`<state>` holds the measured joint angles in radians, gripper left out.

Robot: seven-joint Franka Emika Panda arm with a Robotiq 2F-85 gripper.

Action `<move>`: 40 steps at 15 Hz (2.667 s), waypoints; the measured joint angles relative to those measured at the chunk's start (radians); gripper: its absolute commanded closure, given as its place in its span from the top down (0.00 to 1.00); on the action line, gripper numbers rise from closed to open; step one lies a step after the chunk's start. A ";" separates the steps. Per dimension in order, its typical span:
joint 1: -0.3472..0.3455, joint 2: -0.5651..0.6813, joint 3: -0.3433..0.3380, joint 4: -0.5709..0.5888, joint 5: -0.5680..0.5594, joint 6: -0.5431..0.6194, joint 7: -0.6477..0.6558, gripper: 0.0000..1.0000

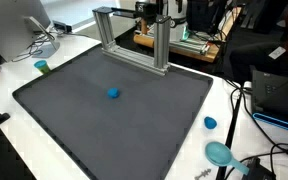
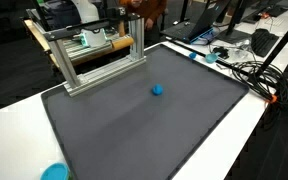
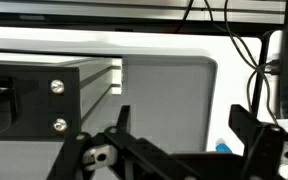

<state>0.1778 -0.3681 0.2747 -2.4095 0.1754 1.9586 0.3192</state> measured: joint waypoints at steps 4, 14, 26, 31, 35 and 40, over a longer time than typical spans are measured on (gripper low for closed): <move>0.000 0.000 0.000 0.000 0.000 0.000 0.000 1.00; -0.011 -0.033 -0.038 0.012 -0.007 0.024 -0.016 1.00; -0.152 -0.180 -0.213 -0.113 -0.142 0.096 -0.215 1.00; -0.167 -0.173 -0.203 -0.114 -0.185 0.093 -0.179 1.00; -0.219 -0.177 -0.202 -0.113 -0.263 0.066 -0.148 1.00; -0.214 -0.183 -0.218 -0.114 -0.246 0.025 -0.162 1.00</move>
<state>-0.0366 -0.5510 0.0567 -2.5234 -0.0707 1.9834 0.1577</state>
